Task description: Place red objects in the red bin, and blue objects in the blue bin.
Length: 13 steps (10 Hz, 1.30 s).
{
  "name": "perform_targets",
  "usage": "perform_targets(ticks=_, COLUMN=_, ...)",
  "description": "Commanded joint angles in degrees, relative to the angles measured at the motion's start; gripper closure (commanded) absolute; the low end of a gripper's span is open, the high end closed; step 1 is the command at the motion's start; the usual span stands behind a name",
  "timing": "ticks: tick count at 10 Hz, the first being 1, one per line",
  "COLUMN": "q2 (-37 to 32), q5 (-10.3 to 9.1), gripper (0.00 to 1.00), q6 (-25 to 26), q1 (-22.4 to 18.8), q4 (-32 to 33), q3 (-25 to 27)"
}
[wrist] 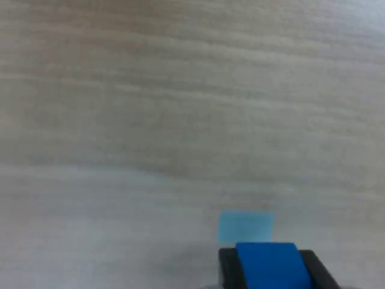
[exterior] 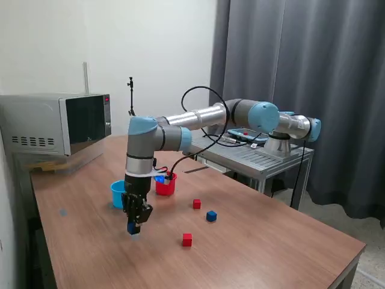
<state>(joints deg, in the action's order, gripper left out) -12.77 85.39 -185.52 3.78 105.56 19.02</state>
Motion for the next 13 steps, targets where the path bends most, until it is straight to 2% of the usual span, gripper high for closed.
perform_targets(ticks=1, q2=-4.2, q5=3.61, gripper=1.0, q6=0.2, q1=0.4, q4=0.0, q3=2.0)
perform_targets(ticks=2, q2=-5.9, q5=6.77, gripper=1.0, q6=0.2, q1=0.9, q4=0.0, q3=3.6)
perform_targets(ticks=3, q2=-7.3, q5=8.11, gripper=1.0, q6=0.3, q1=1.2, q4=-0.2, q3=5.2)
perform_targets(ticks=6, q2=-9.8, q5=8.21, gripper=1.0, q6=2.7, q1=3.3, q4=-0.5, q3=8.5)
perform_targets(ticks=12, q2=-13.4, q5=11.11, gripper=1.0, q6=5.3, q1=6.1, q4=-3.1, q3=12.1)
perform_targets(ticks=13, q2=-14.1, q5=12.76, gripper=1.0, q6=5.3, q1=6.6, q4=-3.2, q3=13.2)
